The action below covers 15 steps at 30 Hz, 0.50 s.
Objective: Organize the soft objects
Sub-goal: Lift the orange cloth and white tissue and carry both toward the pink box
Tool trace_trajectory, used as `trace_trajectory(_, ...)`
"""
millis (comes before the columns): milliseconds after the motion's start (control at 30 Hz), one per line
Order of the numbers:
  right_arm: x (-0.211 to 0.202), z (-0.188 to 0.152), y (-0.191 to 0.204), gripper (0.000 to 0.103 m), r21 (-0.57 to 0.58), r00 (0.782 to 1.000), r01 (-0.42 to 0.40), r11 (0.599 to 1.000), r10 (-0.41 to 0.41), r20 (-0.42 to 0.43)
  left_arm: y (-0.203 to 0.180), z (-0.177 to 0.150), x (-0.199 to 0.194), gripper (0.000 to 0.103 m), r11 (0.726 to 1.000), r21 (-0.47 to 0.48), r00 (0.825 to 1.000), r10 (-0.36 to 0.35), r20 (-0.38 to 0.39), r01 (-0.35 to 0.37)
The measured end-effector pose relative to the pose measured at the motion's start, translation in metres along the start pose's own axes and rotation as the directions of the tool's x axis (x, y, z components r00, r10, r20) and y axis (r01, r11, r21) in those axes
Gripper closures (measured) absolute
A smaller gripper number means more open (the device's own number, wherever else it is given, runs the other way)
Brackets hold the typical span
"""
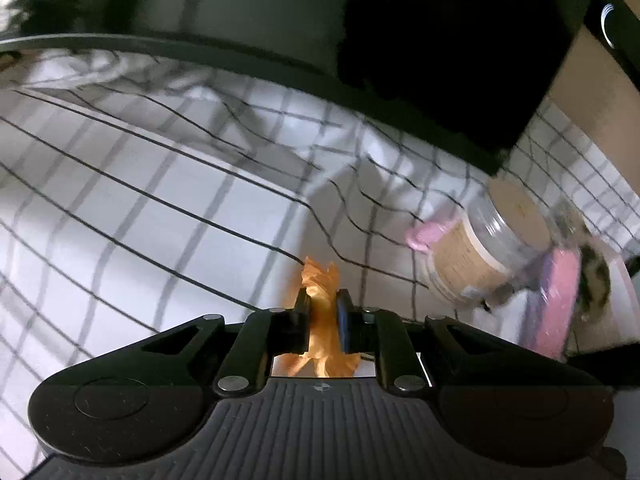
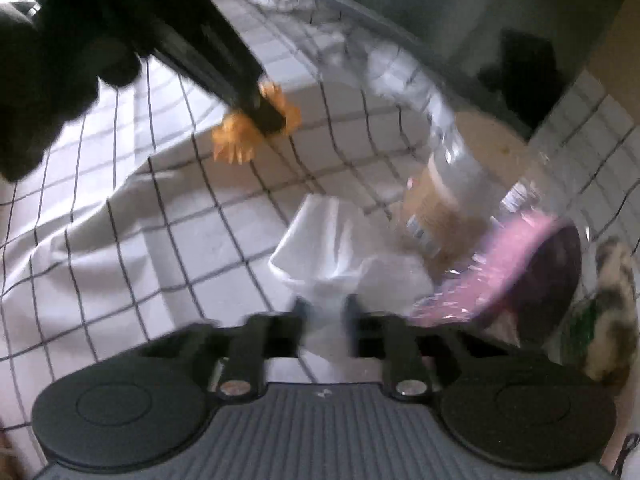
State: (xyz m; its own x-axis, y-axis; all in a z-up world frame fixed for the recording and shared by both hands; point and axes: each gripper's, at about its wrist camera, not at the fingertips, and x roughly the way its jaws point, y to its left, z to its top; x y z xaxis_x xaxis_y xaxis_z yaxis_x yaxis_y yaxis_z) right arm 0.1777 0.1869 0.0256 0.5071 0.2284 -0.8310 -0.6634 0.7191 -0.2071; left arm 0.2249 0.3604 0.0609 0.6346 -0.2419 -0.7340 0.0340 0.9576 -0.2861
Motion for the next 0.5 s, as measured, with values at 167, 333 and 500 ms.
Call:
trace_trajectory(167, -0.024, -0.020, -0.011, 0.097, 0.091, 1.000, -0.030, 0.995, 0.031, -0.003, 0.019, 0.012, -0.028, 0.087, 0.998, -0.044, 0.996, 0.043, 0.073, -0.040)
trace_trajectory(333, -0.045, -0.033, -0.029, 0.099, 0.244, 0.994, -0.106, 0.964, 0.100, 0.038, 0.025, 0.022, -0.048, 0.087, 0.997, -0.061, 0.992, 0.054, 0.118, -0.047)
trace_trajectory(500, -0.090, 0.000, -0.046, 0.099, 0.304, 0.968, -0.187, 0.934, 0.122, 0.221, 0.011, 0.047, -0.073, 0.087, 0.999, -0.048, 0.980, 0.026, 0.199, -0.017)
